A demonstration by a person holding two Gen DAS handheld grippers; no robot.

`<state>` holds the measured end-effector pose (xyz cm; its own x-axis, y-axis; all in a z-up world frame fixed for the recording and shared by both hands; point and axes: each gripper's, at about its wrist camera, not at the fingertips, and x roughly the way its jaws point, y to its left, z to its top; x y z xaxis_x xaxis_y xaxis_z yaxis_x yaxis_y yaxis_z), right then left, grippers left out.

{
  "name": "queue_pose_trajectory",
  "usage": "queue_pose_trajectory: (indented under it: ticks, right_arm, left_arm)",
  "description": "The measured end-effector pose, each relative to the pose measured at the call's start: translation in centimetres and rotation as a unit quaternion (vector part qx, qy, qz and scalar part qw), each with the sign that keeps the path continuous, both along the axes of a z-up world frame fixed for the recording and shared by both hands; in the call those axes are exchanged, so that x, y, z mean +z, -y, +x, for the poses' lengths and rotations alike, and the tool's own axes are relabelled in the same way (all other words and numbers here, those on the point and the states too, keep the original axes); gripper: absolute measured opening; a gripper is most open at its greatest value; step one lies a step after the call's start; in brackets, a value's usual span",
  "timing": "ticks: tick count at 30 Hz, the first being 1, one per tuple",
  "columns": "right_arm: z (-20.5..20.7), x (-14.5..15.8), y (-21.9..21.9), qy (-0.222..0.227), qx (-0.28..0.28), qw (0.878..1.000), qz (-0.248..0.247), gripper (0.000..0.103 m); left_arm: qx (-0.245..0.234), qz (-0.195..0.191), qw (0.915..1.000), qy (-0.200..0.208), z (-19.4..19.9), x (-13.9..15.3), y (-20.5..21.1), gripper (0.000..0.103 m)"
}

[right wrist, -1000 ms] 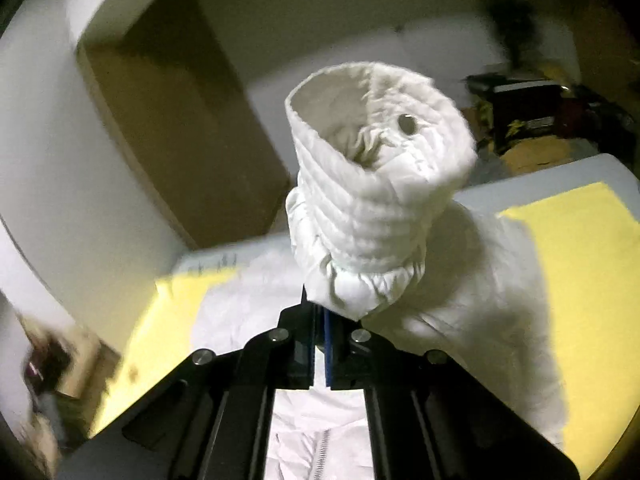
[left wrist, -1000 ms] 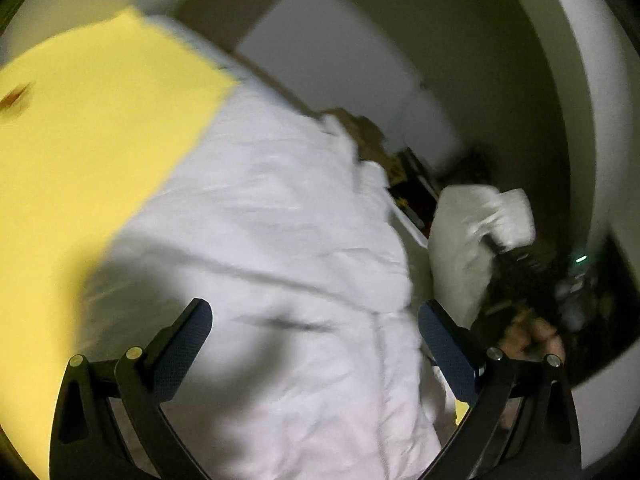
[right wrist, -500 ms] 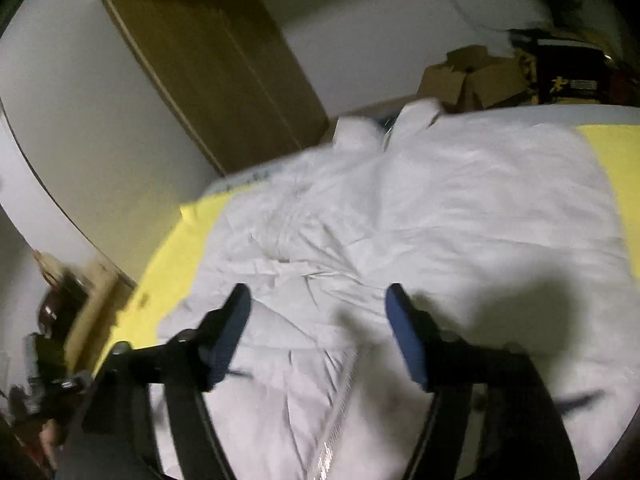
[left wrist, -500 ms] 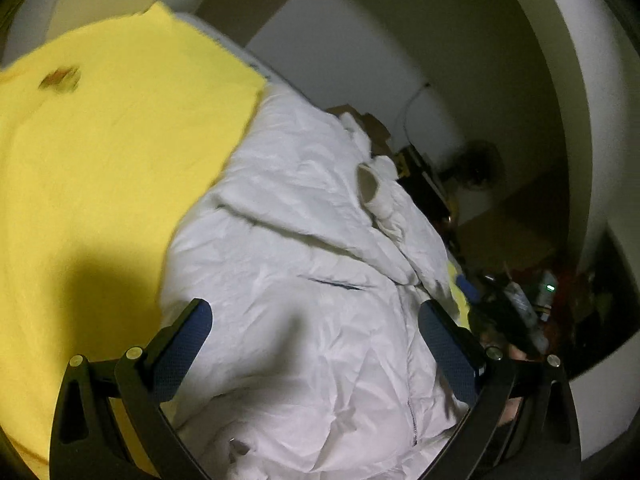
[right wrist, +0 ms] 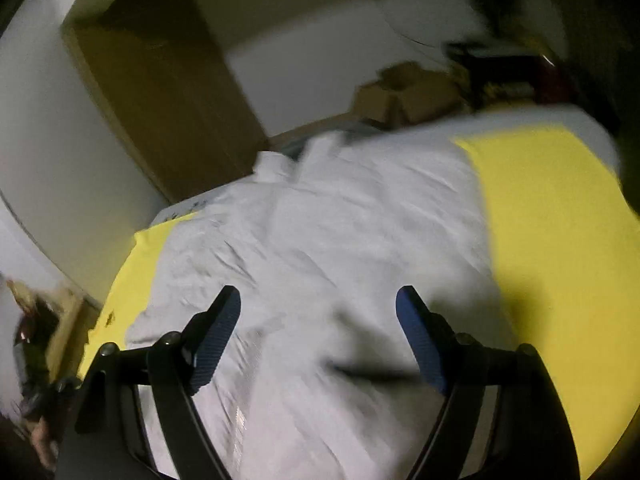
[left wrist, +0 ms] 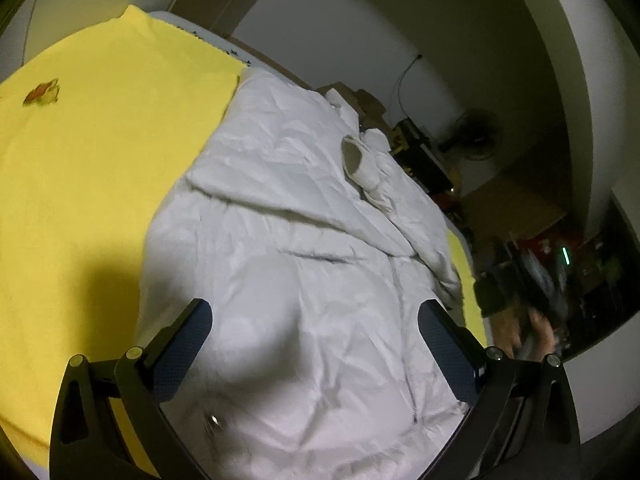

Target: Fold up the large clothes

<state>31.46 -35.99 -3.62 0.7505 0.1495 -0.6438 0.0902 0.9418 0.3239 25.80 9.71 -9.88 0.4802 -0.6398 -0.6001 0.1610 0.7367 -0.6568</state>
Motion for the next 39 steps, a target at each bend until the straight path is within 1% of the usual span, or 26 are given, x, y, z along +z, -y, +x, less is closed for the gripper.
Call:
queue_pose_trajectory:
  ticks: [4, 6, 7, 8, 10, 11, 12, 13, 16, 18, 19, 20, 22, 23, 24, 25, 27, 28, 29, 31, 32, 34, 36, 37, 38, 39]
  right_arm:
    - [8.9, 0.1, -5.3, 0.003, 0.015, 0.999, -0.037, 0.081]
    - [12.7, -1.1, -7.9, 0.016, 0.024, 0.998, -0.061, 0.082]
    - [14.2, -2.2, -8.9, 0.006, 0.034, 0.997, -0.068, 0.083]
    - [16.3, -4.5, -10.0, -0.041, 0.051, 0.995, -0.072, 0.083]
    - [18.6, -9.4, -11.5, -0.161, 0.081, 0.982, -0.055, 0.089]
    - [18.3, -10.6, -12.8, -0.171, 0.094, 0.976, -0.095, 0.089]
    - [17.5, -10.5, -13.9, -0.153, 0.11, 0.972, -0.141, 0.089]
    - [16.5, -10.1, -14.2, -0.136, 0.118, 0.971, -0.159, 0.088]
    - [14.0, -6.5, -9.5, -0.07, 0.051, 0.991, -0.107, 0.089]
    - [13.8, -4.6, -4.7, -0.047, -0.032, 0.992, -0.112, 0.093]
    - [14.6, -4.4, -1.7, -0.063, -0.083, 0.985, -0.141, 0.097]
    - [15.4, -4.7, 0.0, -0.083, -0.11, 0.978, -0.158, 0.097]
    - [16.9, -7.1, 4.3, -0.142, -0.173, 0.956, -0.187, 0.097]
    - [17.8, -9.9, 6.1, -0.188, -0.167, 0.953, -0.171, 0.097]
    - [18.1, -11.9, 6.6, -0.209, -0.144, 0.955, -0.151, 0.098]
    - [17.9, -12.4, 6.5, -0.194, -0.132, 0.959, -0.158, 0.098]
    - [17.9, -12.2, 5.9, -0.204, -0.126, 0.955, -0.175, 0.097]
    - [17.8, -11.3, 5.6, -0.206, -0.133, 0.953, -0.178, 0.087]
    - [17.1, -9.5, 4.9, -0.164, -0.144, 0.963, -0.161, 0.085]
    - [16.1, -6.9, 2.9, -0.099, -0.127, 0.98, -0.119, 0.087]
    - [16.4, -6.0, 0.5, -0.081, -0.095, 0.986, -0.107, 0.089]
    - [17.7, -5.8, -3.4, -0.08, -0.038, 0.99, -0.108, 0.09]
    - [19.2, -7.6, -7.8, -0.099, -0.003, 0.984, -0.146, 0.093]
    - [20.3, -9.9, -9.6, -0.141, 0.009, 0.975, -0.174, 0.101]
    - [20.3, -12.1, -10.6, -0.169, 0.011, 0.966, -0.194, 0.102]
    - [20.0, -13.0, -11.1, -0.162, 0.003, 0.962, -0.219, 0.102]
  left_arm:
    - [0.017, -0.001, 0.9999, 0.002, -3.2, 0.1, -0.6, 0.103]
    - [0.022, 0.004, 0.9997, -0.004, -4.3, 0.1, -1.1, 0.103]
    - [0.025, 0.009, 0.9996, -0.005, -4.8, 0.2, -1.5, 0.103]
    - [0.029, 0.013, 0.9995, -0.004, -5.1, 0.3, -1.9, 0.103]
    - [0.039, 0.022, 0.999, -0.001, -5.8, 0.5, -2.9, 0.103]
    - [0.044, 0.022, 0.9988, 0.0, -5.9, 0.6, -3.4, 0.103]
    - [0.049, 0.019, 0.9986, 0.002, -6.2, 0.7, -4.1, 0.103]
    - [0.053, 0.017, 0.9984, 0.004, -6.2, 0.7, -4.4, 0.103]
    - [0.059, 0.012, 0.9981, 0.008, -6.7, 0.7, -5.4, 0.103]
    - [0.061, 0.008, 0.998, 0.012, -6.9, 0.9, -5.6, 0.103]
    - [0.061, 0.006, 0.998, 0.017, -7.0, 1.1, -5.7, 0.103]
    - [0.061, 0.003, 0.9979, 0.021, -7.1, 1.2, -5.7, 0.103]
    - [0.062, -0.005, 0.9977, 0.027, -7.4, 1.3, -5.7, 0.103]
    - [0.061, -0.008, 0.9978, 0.026, -7.6, 1.2, -5.7, 0.103]
    - [0.06, -0.01, 0.9979, 0.024, -7.8, 1.1, -5.7, 0.103]
    - [0.059, -0.011, 0.9979, 0.022, -7.8, 0.9, -5.7, 0.103]
    - [0.06, -0.011, 0.998, 0.015, -7.9, 0.5, -5.7, 0.103]
    - [0.059, -0.01, 0.9981, 0.012, -7.9, 0.4, -5.6, 0.103]
    - [0.059, -0.009, 0.9982, 0.012, -7.9, 0.3, -5.6, 0.103]
    - [0.056, -0.004, 0.9983, 0.013, -7.8, 0.3, -5.2, 0.103]
    - [0.056, -0.003, 0.9984, 0.013, -7.8, 0.3, -5.0, 0.103]
    - [0.054, -0.01, 0.9984, 0.013, -7.8, 0.4, -4.6, 0.103]
    - [0.052, -0.017, 0.9984, 0.016, -8.0, 0.6, -4.5, 0.103]
    - [0.053, -0.018, 0.9983, 0.016, -8.2, 0.6, -4.5, 0.103]
    - [0.055, -0.018, 0.9982, 0.017, -8.4, 0.6, -4.7, 0.103]
    - [0.057, -0.017, 0.9981, 0.017, -8.6, 0.6, -4.8, 0.103]
